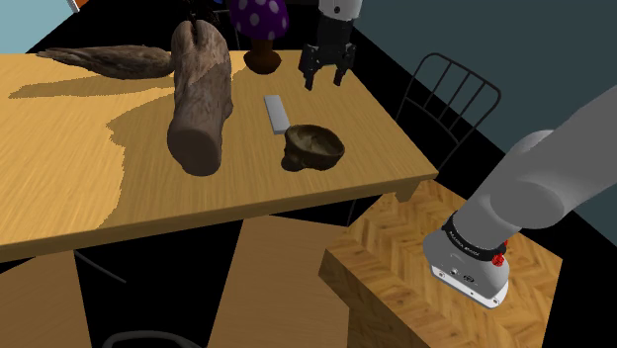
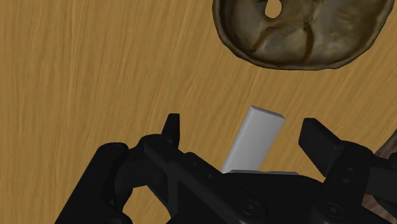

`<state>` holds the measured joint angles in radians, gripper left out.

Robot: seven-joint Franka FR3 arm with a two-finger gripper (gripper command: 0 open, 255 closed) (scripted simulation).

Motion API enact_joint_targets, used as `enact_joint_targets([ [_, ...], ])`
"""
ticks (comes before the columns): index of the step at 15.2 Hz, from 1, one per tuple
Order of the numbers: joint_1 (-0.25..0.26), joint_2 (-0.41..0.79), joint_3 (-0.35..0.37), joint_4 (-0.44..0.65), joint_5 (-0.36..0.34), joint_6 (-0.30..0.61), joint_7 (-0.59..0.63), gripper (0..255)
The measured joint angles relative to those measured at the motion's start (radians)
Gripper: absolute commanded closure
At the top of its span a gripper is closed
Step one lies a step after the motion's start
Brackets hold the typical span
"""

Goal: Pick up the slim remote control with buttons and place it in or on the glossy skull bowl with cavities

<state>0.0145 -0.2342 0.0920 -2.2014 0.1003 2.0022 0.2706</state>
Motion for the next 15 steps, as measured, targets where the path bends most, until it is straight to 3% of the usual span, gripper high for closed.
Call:
enact_joint_targets([
  [8,0.008,0.318,0.028,0.202,-0.063,0.098,0.122,0],
  [15,0.031,0.579,0.019,0.44,-0.118,0.102,0.207,0],
])
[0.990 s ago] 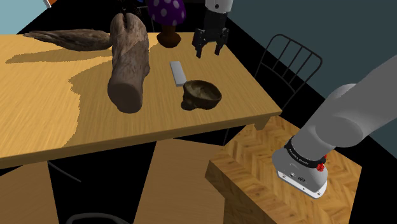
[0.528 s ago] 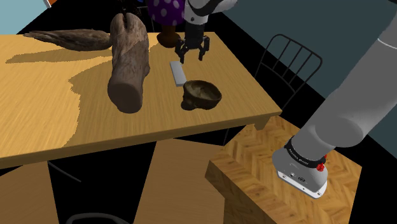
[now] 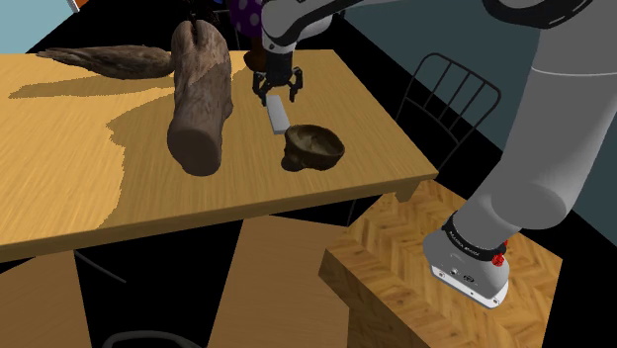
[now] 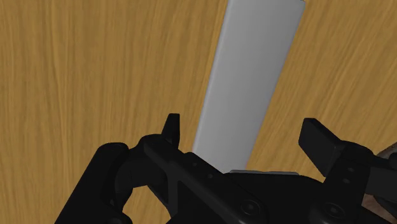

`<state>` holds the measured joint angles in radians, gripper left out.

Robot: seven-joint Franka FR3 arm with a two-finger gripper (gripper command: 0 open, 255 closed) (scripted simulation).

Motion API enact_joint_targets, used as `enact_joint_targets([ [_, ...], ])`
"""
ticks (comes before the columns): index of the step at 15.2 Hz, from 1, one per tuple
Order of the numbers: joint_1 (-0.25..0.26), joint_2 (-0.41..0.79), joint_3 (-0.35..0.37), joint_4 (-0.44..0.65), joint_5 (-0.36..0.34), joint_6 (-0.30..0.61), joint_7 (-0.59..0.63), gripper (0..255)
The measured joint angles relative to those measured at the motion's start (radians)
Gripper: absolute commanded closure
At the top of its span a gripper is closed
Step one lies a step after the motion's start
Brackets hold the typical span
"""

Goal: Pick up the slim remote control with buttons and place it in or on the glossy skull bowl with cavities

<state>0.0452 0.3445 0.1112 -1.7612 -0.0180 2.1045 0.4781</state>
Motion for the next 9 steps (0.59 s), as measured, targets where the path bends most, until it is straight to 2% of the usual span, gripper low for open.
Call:
enact_joint_targets([
  [9,0.003,0.065,-0.004,-0.011,-0.009,0.074,0.006,0],
])
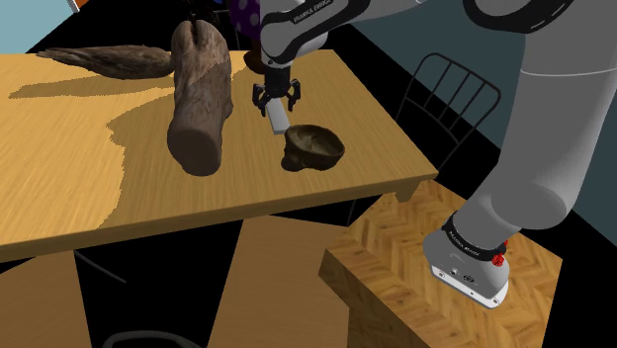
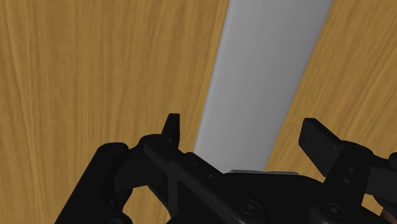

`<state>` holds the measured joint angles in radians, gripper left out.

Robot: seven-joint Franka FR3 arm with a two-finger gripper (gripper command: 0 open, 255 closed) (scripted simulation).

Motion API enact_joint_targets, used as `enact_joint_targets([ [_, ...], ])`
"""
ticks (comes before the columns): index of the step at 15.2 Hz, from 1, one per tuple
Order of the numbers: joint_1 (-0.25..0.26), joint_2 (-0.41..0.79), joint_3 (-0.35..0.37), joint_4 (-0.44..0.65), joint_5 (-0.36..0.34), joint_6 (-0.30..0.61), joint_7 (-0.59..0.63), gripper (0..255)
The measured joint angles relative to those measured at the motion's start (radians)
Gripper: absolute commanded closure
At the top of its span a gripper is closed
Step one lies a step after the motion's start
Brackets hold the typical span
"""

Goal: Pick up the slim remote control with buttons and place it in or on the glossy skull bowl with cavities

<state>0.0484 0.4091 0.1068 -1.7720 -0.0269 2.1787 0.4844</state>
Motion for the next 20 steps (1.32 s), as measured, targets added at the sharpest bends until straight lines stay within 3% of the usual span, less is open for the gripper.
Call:
enact_joint_targets([
  [4,0.0,0.001,0.0,-0.002,0.0,0.003,0.0,0],
  [5,0.0,0.001,0.0,-0.002,0.0,0.003,0.0,255],
  [15,0.0,0.0,0.0,-0.002,0.0,0.003,0.0,255],
  [20,-0.001,-0.024,0.002,0.017,0.003,-0.04,-0.001,255],
])
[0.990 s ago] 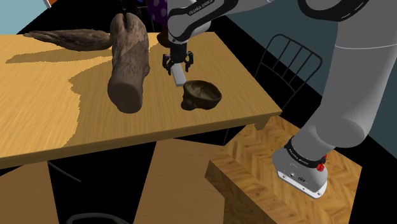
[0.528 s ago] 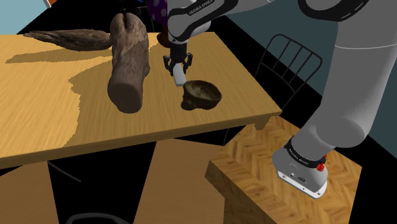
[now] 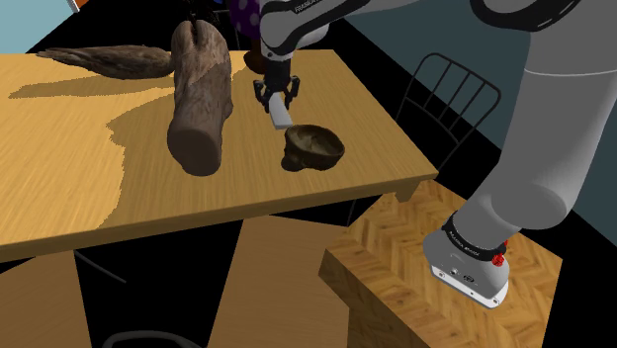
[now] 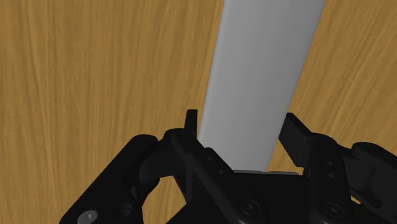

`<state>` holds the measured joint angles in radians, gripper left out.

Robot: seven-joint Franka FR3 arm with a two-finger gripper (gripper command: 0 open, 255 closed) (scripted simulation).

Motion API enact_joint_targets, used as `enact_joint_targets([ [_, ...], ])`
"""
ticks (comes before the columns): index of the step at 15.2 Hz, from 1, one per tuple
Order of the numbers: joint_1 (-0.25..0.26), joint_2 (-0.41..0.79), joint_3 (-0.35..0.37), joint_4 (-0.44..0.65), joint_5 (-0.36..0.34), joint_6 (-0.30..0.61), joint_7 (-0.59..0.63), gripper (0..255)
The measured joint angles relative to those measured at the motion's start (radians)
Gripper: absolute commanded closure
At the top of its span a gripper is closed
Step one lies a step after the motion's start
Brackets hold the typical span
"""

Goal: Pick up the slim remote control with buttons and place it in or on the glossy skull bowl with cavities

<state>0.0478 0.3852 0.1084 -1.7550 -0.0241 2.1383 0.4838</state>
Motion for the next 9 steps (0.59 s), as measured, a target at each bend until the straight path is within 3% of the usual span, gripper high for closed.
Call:
enact_joint_targets([
  [9,-0.002,-0.044,0.002,0.061,0.006,-0.104,-0.003,255],
])
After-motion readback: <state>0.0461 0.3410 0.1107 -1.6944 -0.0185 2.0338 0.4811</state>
